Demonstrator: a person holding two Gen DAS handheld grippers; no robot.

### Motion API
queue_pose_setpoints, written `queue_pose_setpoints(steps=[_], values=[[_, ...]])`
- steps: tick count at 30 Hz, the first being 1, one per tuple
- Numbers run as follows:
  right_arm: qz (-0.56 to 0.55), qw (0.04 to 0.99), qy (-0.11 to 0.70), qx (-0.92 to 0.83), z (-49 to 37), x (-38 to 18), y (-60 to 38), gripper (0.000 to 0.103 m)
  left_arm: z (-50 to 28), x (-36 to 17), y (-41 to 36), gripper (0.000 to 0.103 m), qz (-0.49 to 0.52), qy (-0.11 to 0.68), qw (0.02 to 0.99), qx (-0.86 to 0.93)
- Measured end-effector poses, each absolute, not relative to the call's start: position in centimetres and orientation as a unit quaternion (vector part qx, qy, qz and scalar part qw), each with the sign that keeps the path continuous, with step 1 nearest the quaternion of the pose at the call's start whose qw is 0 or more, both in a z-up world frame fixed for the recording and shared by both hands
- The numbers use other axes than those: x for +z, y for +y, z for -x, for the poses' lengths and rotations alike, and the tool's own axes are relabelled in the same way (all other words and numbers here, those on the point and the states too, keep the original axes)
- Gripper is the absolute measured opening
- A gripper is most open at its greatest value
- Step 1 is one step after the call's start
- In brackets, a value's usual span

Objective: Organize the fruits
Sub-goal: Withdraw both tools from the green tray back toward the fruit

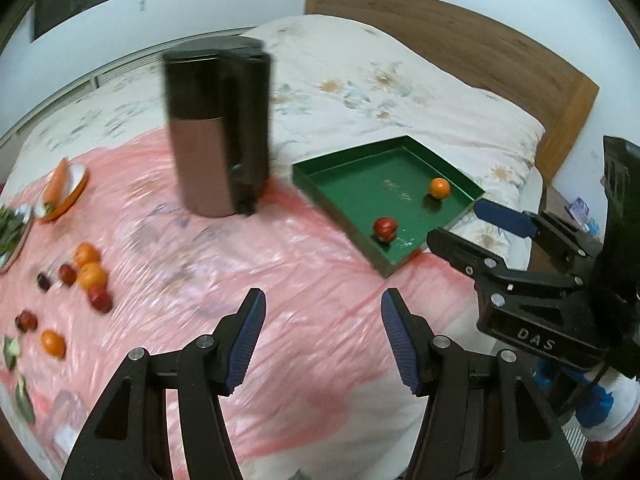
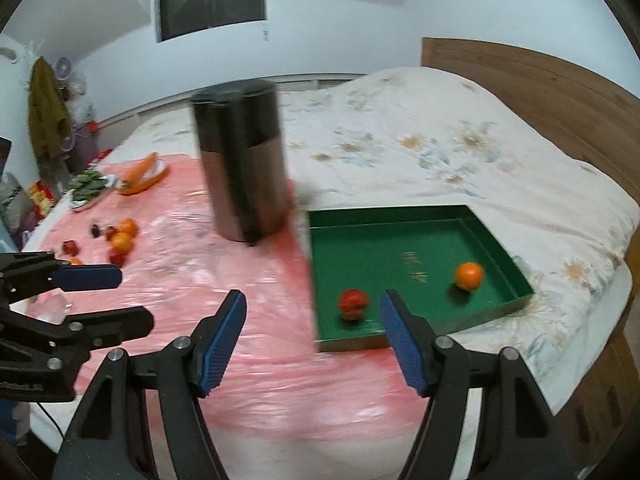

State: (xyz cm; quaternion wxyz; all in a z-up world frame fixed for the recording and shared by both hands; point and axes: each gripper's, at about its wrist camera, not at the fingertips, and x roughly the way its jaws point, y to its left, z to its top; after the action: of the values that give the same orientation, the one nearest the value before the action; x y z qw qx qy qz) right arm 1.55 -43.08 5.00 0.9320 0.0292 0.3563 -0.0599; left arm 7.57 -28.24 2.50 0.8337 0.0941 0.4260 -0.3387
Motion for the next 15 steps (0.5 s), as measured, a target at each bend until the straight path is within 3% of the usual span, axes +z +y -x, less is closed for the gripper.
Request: queue_pose_setpoints(steps=[15], values=[[-0.008,0.933,0.360,0.019,-2.6,5.8,-33.7,0.103,-8.3,1.5,-15.1,0.054,-0.032,0.441,0.863,-0.246]])
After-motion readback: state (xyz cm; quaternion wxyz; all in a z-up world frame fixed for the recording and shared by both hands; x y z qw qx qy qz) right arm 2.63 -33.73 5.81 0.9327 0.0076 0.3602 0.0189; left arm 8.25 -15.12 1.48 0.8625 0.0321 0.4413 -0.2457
